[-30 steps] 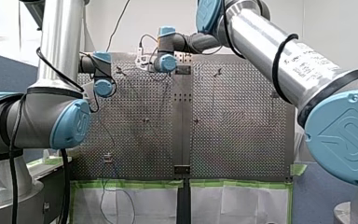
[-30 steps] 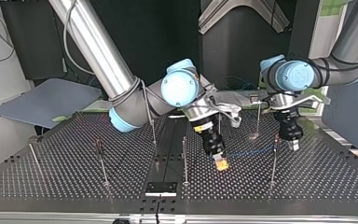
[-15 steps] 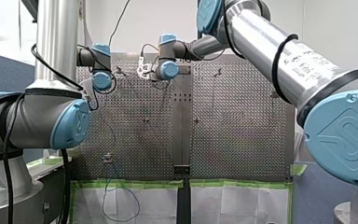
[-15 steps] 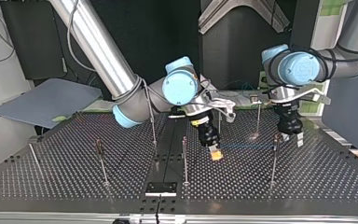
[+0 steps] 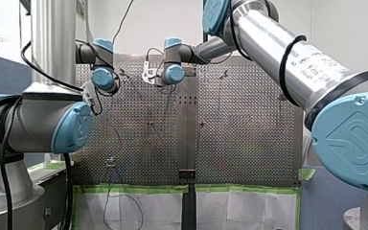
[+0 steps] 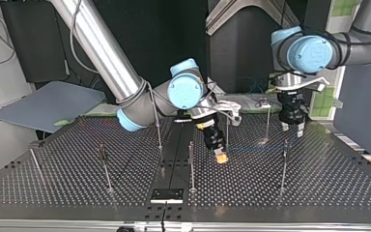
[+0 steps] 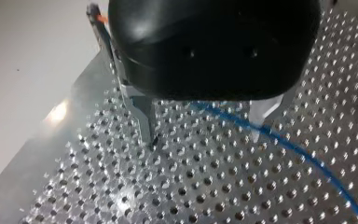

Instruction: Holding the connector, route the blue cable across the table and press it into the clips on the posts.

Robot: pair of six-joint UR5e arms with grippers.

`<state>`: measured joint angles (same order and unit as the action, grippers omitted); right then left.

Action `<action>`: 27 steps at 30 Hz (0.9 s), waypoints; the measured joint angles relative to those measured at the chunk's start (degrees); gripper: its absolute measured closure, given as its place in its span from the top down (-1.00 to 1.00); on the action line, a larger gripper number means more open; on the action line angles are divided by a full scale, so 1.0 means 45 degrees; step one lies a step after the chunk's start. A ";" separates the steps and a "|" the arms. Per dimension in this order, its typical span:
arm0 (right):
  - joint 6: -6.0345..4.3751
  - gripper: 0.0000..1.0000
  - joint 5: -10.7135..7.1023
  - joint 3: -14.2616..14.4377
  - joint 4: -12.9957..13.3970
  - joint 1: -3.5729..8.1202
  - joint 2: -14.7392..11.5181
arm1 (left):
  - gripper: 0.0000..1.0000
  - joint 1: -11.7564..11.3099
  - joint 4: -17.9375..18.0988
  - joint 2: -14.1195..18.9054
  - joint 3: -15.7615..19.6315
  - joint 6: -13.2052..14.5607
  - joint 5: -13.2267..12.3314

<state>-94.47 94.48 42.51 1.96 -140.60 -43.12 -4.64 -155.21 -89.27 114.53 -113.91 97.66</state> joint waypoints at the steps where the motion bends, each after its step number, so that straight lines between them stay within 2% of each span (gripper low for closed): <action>1: 0.0005 -1.00 0.0001 0.0016 -0.0001 0.0001 0.0000 | 1.00 0.0017 -0.0128 0.0132 0.0059 0.0005 -0.0022; 12: 0.0031 -1.00 -0.0010 0.0038 -0.0004 0.0079 0.0002 | 1.00 0.0153 -0.0876 0.1319 0.0415 0.0056 -0.0233; 19: 0.0033 -1.00 -0.0015 0.0038 -0.0006 0.0098 0.0002 | 1.00 0.0406 -0.1189 0.2034 0.0420 0.0681 -0.0399; 27: 0.0033 -1.00 -0.0017 0.0038 -0.0016 0.0101 0.0000 | 1.00 0.0869 -0.1125 0.2117 0.0423 0.1537 -0.0961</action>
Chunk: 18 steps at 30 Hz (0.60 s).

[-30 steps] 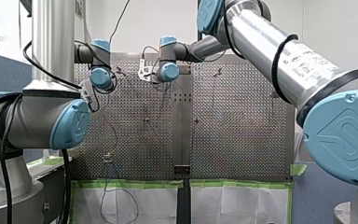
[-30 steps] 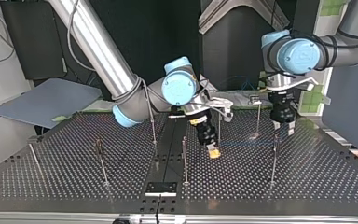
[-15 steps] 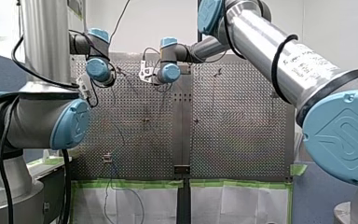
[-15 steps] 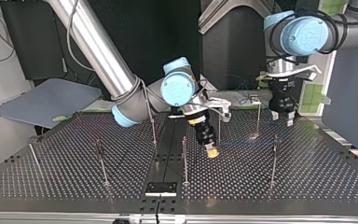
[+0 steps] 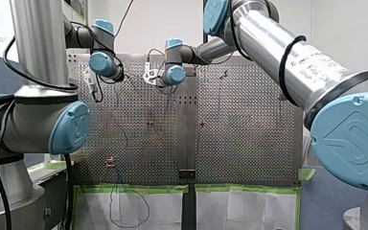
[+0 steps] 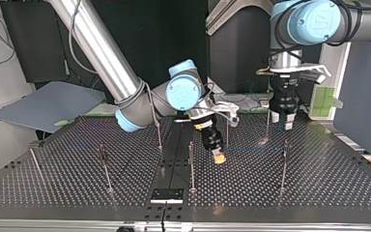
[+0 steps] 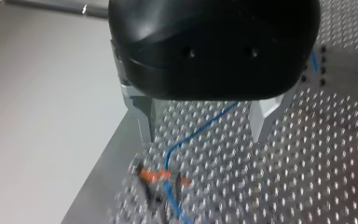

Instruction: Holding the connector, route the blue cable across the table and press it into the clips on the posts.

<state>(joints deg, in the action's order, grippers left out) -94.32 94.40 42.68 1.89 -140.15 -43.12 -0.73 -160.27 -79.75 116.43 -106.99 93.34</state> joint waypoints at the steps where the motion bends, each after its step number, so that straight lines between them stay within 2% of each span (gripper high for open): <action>1: 0.0000 -1.00 0.0001 0.0005 -0.0002 0.0000 0.0000 | 1.00 0.0075 0.0078 -0.0020 0.0000 0.0131 -0.0109; 8: 0.0000 -1.00 0.0001 0.0050 -0.0031 0.0003 0.0000 | 1.00 0.0500 0.0740 -0.0282 -0.0078 0.0888 -0.0253; 18: 0.0035 -1.00 0.0000 0.0059 -0.0090 0.0026 0.0001 | 1.00 0.0962 0.1768 -0.0975 -0.0458 0.1789 0.0390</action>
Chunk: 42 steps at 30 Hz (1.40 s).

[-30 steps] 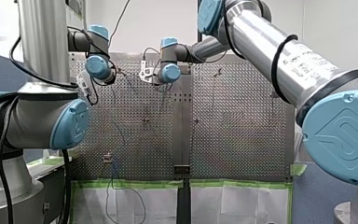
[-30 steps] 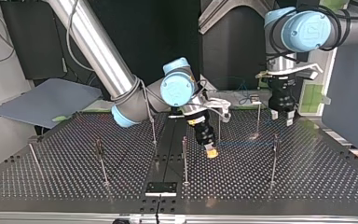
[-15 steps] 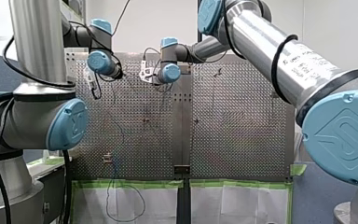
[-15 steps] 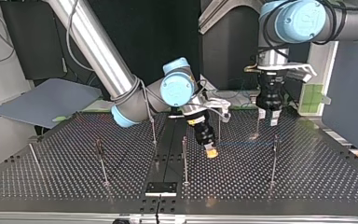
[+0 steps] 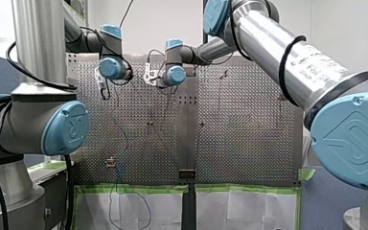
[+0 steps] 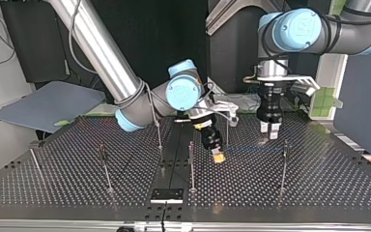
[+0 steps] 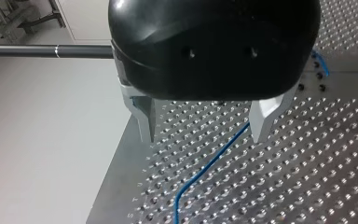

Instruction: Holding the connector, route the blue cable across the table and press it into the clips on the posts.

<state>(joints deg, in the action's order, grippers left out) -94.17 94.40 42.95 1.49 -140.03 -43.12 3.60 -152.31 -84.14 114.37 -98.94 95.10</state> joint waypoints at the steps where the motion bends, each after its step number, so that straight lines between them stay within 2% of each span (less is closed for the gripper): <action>1: 0.0002 -1.00 0.0001 -0.0001 -0.0004 0.0019 -0.0001 | 1.00 0.0012 0.0114 -0.0069 -0.0040 0.0054 0.0103; 7: 0.0038 -1.00 0.0001 -0.0001 -0.0072 0.0156 0.0000 | 1.00 0.0037 0.0629 -0.0430 -0.0271 0.0370 0.0547; 15: 0.0118 -1.00 0.0001 0.0016 -0.0149 0.0280 0.0001 | 1.00 0.0055 0.0872 -0.0548 -0.0405 0.0487 0.0587; 21: 0.0134 -1.00 0.0000 0.0019 -0.0153 0.0284 0.0001 | 1.00 0.0192 0.1106 -0.1117 -0.0794 0.0698 0.0613; 31: 0.0199 -1.00 -0.0006 0.0023 -0.0176 0.0299 0.0001 | 1.00 0.0392 0.0948 -0.1824 -0.1761 0.0770 0.0983; 42: 0.0219 -1.00 -0.0018 0.0031 -0.0191 0.0380 0.0005 | 1.00 0.0404 0.0818 -0.2516 -0.2382 0.0890 0.1068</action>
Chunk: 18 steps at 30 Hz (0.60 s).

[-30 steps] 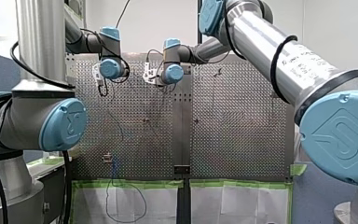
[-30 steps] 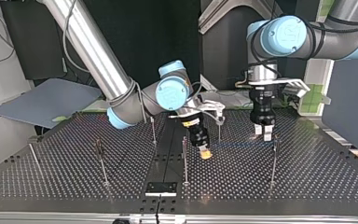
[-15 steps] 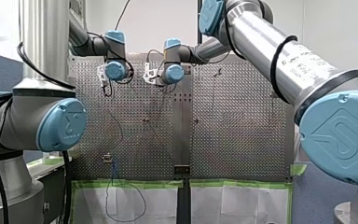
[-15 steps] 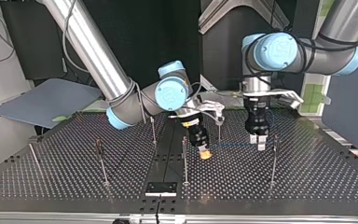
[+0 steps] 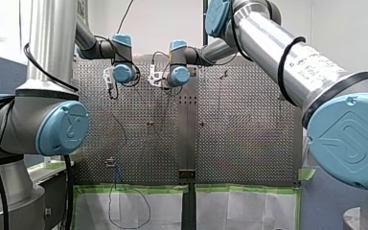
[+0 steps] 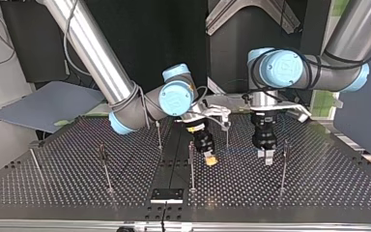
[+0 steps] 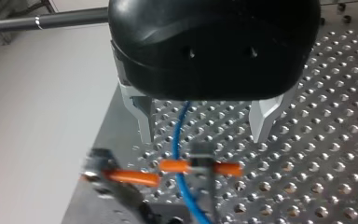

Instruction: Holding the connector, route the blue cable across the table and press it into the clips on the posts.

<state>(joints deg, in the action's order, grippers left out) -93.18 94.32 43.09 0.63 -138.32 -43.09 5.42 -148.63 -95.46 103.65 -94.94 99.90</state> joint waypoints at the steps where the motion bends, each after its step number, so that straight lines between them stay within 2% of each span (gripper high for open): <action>1: 0.0001 -1.00 -0.0001 0.0002 -0.0001 0.0008 0.0002 | 1.00 0.0002 -0.0003 -0.0050 -0.0025 0.0015 0.0040; 9: 0.0090 -1.00 -0.0004 0.0023 0.0002 0.0024 0.0007 | 1.00 0.0023 0.0083 -0.0117 -0.0093 -0.0067 0.0254; 10: 0.0094 -1.00 -0.0004 0.0024 0.0007 0.0025 0.0008 | 0.94 0.0026 0.0086 -0.0118 -0.0092 -0.0109 0.0262; 11: 0.0095 -1.00 -0.0006 0.0024 0.0010 0.0027 0.0008 | 0.64 0.0027 0.0086 -0.0118 -0.0092 -0.0139 0.0269; 12: 0.0096 -1.00 -0.0009 0.0025 0.0013 0.0028 0.0009 | 0.64 0.0028 0.0085 -0.0119 -0.0092 -0.0169 0.0275; 14: 0.0097 -1.00 -0.0014 0.0026 0.0013 0.0027 0.0010 | 0.18 0.0030 0.0078 -0.0120 -0.0091 -0.0255 0.0298; 15: 0.0097 -1.00 -0.0016 0.0027 0.0010 0.0027 0.0011 | 0.18 0.0030 0.0073 -0.0121 -0.0091 -0.0299 0.0327; 17: 0.0098 -1.00 -0.0019 0.0027 0.0005 0.0027 0.0012 | -0.60 0.0040 0.0044 -0.0121 -0.0091 -0.0389 0.0454; 18: 0.0098 -1.00 -0.0019 0.0028 0.0004 0.0028 0.0012 | -0.60 0.0046 0.0023 -0.0121 -0.0091 -0.0419 0.0526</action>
<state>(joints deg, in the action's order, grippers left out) -92.74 94.23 43.21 0.64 -138.19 -43.04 5.62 -148.53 -96.00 103.24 -96.82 102.27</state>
